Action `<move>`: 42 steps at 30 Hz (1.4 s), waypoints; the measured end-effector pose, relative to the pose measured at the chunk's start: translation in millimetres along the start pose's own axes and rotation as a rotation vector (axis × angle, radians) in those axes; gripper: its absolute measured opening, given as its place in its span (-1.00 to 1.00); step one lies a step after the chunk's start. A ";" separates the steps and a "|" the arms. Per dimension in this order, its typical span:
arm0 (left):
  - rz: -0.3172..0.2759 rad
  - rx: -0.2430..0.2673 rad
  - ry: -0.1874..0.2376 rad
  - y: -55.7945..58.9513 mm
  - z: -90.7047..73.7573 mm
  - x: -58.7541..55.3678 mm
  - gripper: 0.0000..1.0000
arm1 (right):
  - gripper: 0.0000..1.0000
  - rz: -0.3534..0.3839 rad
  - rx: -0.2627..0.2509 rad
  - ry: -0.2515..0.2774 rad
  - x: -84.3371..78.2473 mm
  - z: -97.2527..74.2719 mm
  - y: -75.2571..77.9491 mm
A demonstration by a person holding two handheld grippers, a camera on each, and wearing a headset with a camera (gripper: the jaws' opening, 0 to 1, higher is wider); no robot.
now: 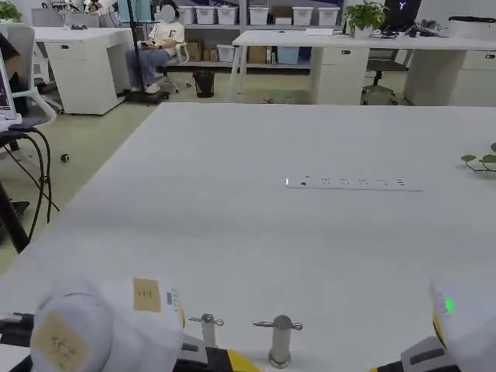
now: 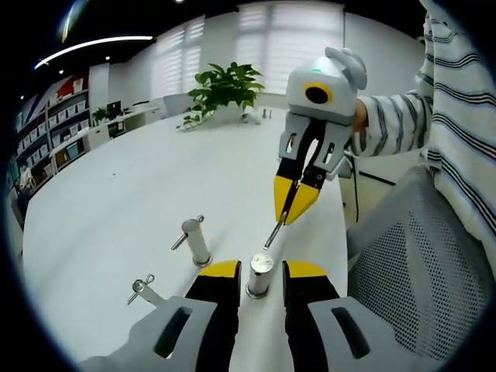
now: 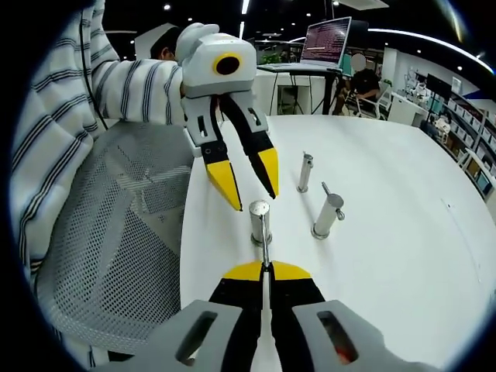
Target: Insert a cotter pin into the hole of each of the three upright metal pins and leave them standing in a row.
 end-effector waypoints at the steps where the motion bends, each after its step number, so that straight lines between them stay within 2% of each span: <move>1: 0.003 0.006 0.000 -0.3 0.5 -0.3 -0.63 | -1.00 0.001 0.000 -0.006 -1.1 0.7 0.3; 11: 0.001 0.001 -0.012 0.9 5.8 -4.1 -0.69 | -1.00 -0.031 0.017 -0.037 -1.4 7.1 -0.6; 16: -0.001 -0.005 -0.026 1.3 5.8 -5.4 -0.80 | -1.00 -0.049 0.019 -0.044 0.5 6.0 0.3; 30: 0.028 -0.026 -0.054 0.1 6.3 -2.8 -0.81 | -1.00 -0.058 0.010 -0.042 3.4 4.4 1.8; 42: 0.026 -0.020 -0.062 0.3 7.3 -1.6 -0.81 | -1.00 -0.088 0.038 -0.060 8.1 13.5 1.8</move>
Point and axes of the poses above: the centre of the closed fingertips' face, and the gripper's own axes: z roughly forward along the fingers, y roughly to its right, x roughly out of its top, the point moved 9 cm from there along -z, roughly backward along the fingers, and after that the axes turned 6 degrees about y, right-handed, at the moved point
